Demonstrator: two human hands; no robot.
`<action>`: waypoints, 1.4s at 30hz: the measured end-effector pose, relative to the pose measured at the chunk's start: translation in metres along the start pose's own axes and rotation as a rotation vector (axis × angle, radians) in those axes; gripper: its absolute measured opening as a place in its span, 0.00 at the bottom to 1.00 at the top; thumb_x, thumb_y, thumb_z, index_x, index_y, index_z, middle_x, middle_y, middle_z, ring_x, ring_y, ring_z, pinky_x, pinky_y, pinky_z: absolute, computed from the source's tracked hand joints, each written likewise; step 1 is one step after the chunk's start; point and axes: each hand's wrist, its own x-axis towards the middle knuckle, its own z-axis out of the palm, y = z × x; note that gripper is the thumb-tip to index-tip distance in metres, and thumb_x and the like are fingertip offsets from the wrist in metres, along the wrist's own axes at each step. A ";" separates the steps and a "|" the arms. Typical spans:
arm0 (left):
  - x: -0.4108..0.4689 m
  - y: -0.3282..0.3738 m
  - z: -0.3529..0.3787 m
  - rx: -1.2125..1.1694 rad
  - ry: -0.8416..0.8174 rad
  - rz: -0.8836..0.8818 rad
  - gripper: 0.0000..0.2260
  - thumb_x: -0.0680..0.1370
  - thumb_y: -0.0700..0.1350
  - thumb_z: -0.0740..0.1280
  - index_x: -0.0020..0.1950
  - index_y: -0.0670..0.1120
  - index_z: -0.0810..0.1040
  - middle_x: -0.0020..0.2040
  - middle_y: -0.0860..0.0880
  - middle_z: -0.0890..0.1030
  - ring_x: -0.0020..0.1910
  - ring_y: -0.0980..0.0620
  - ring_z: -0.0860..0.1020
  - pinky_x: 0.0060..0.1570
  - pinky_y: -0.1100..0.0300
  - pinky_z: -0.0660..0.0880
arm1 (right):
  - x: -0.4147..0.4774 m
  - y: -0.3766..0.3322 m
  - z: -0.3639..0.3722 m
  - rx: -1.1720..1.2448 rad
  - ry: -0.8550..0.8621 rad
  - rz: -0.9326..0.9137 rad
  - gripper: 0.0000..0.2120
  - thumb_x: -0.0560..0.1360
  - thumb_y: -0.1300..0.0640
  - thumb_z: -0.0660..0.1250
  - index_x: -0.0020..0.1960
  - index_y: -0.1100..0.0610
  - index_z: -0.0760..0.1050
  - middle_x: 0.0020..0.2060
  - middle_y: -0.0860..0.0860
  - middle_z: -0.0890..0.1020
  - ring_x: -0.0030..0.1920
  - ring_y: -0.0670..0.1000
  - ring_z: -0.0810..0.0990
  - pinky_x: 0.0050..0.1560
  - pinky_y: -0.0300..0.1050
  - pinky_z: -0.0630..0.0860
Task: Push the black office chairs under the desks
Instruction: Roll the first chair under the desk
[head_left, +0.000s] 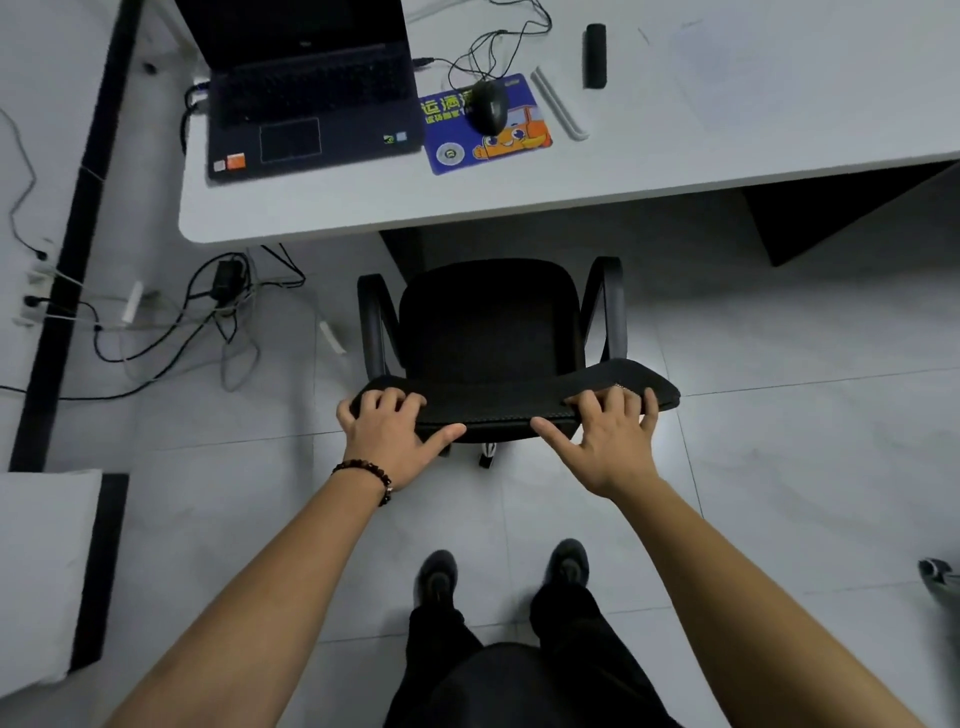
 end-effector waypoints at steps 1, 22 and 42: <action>0.003 0.006 -0.001 -0.002 0.005 -0.008 0.39 0.68 0.78 0.40 0.63 0.56 0.72 0.62 0.51 0.74 0.63 0.48 0.68 0.63 0.44 0.58 | 0.006 0.005 -0.002 0.000 0.002 -0.014 0.37 0.71 0.22 0.42 0.59 0.47 0.73 0.58 0.52 0.72 0.66 0.56 0.65 0.75 0.59 0.39; 0.024 0.015 -0.009 -0.048 -0.036 -0.011 0.38 0.69 0.76 0.42 0.65 0.55 0.72 0.63 0.50 0.74 0.66 0.48 0.67 0.67 0.44 0.56 | 0.036 0.015 -0.017 0.023 -0.041 -0.058 0.37 0.72 0.24 0.45 0.69 0.46 0.69 0.65 0.55 0.71 0.71 0.58 0.60 0.74 0.61 0.35; -0.230 -0.097 0.025 -0.828 -0.130 -0.098 0.13 0.76 0.48 0.67 0.61 0.53 0.72 0.59 0.53 0.75 0.57 0.56 0.75 0.61 0.54 0.72 | -0.280 -0.050 0.027 0.590 -0.036 0.385 0.16 0.79 0.46 0.63 0.67 0.43 0.69 0.59 0.39 0.71 0.56 0.39 0.72 0.53 0.38 0.68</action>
